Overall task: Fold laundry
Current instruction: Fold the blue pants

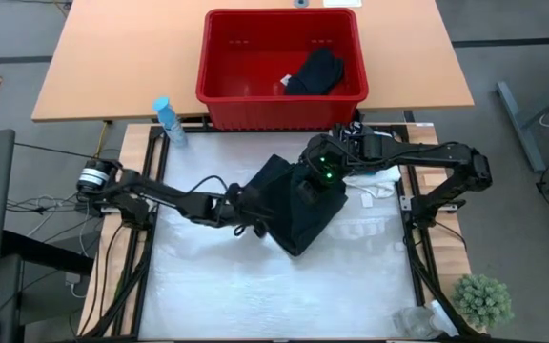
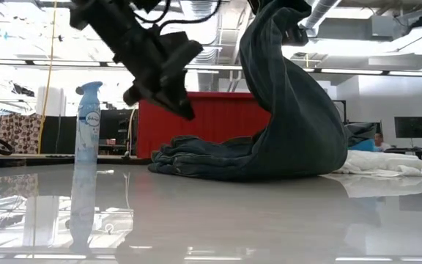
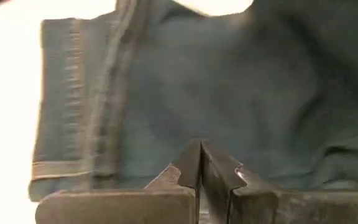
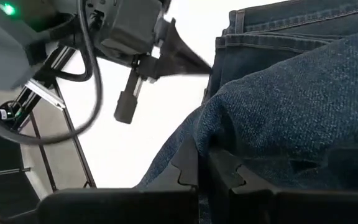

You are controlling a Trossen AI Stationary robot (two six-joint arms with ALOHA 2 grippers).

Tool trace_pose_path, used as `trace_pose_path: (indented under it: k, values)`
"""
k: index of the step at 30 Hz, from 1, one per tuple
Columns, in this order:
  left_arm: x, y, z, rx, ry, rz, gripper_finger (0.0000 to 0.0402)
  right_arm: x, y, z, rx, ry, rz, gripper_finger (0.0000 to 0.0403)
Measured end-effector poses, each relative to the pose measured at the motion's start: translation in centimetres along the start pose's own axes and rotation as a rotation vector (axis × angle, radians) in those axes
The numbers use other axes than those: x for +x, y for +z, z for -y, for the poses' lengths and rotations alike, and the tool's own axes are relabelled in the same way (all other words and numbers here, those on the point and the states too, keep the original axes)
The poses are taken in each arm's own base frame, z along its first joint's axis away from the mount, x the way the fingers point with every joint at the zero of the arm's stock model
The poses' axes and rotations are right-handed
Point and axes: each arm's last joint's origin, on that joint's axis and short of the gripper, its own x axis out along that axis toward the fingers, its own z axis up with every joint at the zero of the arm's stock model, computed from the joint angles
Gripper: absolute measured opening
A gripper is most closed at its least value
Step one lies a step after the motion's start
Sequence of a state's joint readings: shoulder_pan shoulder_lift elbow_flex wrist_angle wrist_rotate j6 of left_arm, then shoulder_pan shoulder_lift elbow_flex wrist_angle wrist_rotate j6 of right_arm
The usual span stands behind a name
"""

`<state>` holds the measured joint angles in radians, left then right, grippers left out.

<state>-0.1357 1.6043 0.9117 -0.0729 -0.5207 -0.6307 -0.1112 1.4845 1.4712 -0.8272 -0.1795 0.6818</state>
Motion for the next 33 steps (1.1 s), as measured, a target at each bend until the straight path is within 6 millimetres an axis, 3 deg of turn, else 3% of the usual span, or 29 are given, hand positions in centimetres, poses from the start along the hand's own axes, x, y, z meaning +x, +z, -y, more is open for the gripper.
trace_pose_path:
  k: [2,6,13,20,27,33]
  values:
    - [0.2,-1.0,-0.2,-0.055,-0.047,0.034,0.0,0.0,0.0,0.0,-0.002,0.0,-0.001,0.0029]
    - [1.3,-3.9,-1.2,-0.12,0.02,0.066,0.0,0.0,0.0,0.0,-0.002,-0.001,-0.002,0.0029]
    - [3.6,-5.8,-0.9,-0.146,-0.018,0.03,0.0,0.0,0.0,0.0,-0.001,0.002,-0.005,0.0029]
    - [5.8,-6.6,0.5,-0.191,-0.099,0.007,0.0,0.0,0.1,0.2,0.013,0.004,-0.008,0.0029]
    - [5.9,-6.3,2.0,-0.154,-0.162,0.01,0.0,0.0,1.6,1.7,0.024,0.018,0.009,0.0029]
    - [5.9,-6.3,2.0,-0.161,-0.155,0.009,0.0,1.7,3.5,2.9,0.021,0.107,0.014,0.0029]
